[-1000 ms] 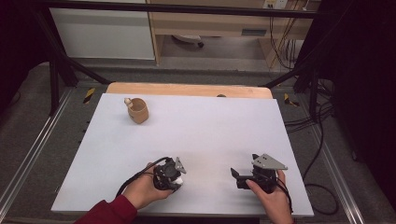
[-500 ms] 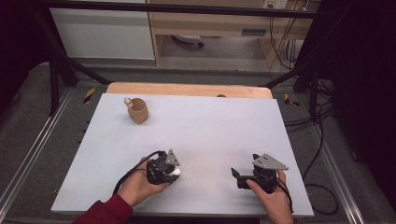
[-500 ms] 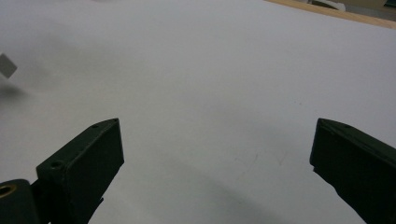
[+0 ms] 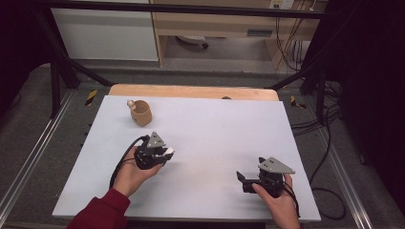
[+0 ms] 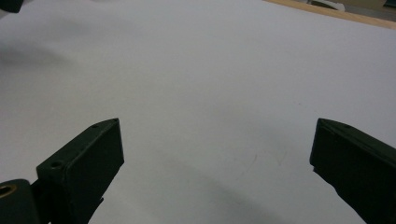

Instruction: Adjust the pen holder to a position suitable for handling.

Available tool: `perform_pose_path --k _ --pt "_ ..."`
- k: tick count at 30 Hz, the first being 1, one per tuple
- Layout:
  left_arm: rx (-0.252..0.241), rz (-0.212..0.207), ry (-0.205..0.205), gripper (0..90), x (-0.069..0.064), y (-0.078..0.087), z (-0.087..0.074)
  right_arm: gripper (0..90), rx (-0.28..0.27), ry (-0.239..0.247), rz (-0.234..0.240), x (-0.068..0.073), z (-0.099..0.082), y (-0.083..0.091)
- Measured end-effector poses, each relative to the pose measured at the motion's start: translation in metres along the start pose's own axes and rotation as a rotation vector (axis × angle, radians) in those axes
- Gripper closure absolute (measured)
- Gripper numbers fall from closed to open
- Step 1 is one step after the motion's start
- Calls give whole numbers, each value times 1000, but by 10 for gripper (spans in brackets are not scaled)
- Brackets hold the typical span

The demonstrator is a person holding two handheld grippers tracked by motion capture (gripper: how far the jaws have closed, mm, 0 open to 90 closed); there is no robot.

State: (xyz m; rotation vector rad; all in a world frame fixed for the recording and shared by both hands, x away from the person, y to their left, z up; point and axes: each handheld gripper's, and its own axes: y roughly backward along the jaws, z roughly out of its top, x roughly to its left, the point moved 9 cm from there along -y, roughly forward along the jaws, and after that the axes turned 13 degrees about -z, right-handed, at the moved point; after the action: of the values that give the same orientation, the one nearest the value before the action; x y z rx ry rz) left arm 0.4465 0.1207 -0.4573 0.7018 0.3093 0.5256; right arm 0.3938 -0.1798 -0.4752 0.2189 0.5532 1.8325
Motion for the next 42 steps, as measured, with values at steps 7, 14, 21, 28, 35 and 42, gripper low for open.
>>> perform_pose_path --k 7,14,21,28,35,42 --pt "-109 58 34 712 25 15 13 31 1 2 1 0 0 -1" --pt "-191 102 57 712 35 29 25 31 2 2 1 0 0 -1" --pt "-274 148 50 712 46 39 37 31 -1 -7 5 -1 0 0" --pt "-328 199 47 712 53 46 42 31 -2 -5 5 -1 0 -1" --pt "-386 216 49 712 61 55 50 30 -2 -7 3 -1 0 -1" --pt "-461 251 49 712 76 68 64 30 -3 -5 3 -1 0 0"
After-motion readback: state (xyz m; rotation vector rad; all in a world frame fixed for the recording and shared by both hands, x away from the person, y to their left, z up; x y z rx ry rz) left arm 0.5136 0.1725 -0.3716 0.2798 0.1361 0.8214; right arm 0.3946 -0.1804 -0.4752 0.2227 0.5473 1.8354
